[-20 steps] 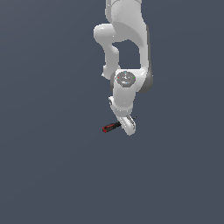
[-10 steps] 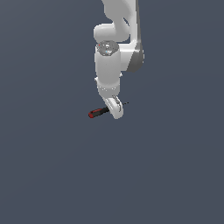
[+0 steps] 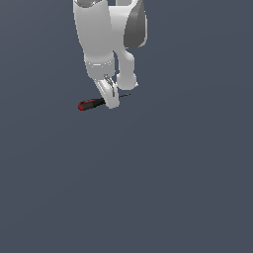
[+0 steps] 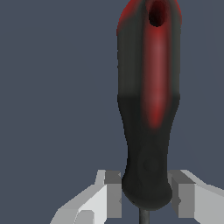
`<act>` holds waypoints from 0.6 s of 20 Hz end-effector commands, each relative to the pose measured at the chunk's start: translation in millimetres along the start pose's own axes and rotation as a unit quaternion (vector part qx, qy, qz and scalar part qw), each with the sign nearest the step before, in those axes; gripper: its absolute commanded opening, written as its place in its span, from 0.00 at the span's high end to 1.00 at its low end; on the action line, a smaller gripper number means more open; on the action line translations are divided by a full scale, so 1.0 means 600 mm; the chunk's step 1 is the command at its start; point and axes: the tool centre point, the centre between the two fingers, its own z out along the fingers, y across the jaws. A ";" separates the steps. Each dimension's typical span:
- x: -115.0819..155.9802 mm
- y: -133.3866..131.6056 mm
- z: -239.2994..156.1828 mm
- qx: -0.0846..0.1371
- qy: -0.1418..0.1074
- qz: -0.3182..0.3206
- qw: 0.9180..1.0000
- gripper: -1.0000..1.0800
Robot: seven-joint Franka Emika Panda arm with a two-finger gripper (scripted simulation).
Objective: Pick up the object and move it to a goal position.
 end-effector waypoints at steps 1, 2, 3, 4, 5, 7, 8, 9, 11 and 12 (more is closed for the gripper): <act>0.019 0.023 -0.041 0.000 0.000 0.000 1.000 1.00; 0.026 0.031 -0.057 0.000 0.000 0.000 1.000 1.00; 0.033 0.039 -0.072 0.000 0.001 0.000 1.000 1.00; 0.040 0.047 -0.086 0.000 0.001 0.000 1.000 1.00; 0.047 0.054 -0.100 0.000 0.001 0.000 1.000 1.00; 0.059 0.067 -0.126 0.000 0.001 0.000 1.000 1.00; 0.064 0.072 -0.138 0.000 0.001 0.000 1.000 1.00; 0.070 0.078 -0.149 0.000 0.001 0.000 1.000 1.00; 0.079 0.086 -0.168 0.000 0.001 -0.001 1.000 1.00; 0.083 0.090 -0.176 0.000 0.001 -0.001 1.000 1.00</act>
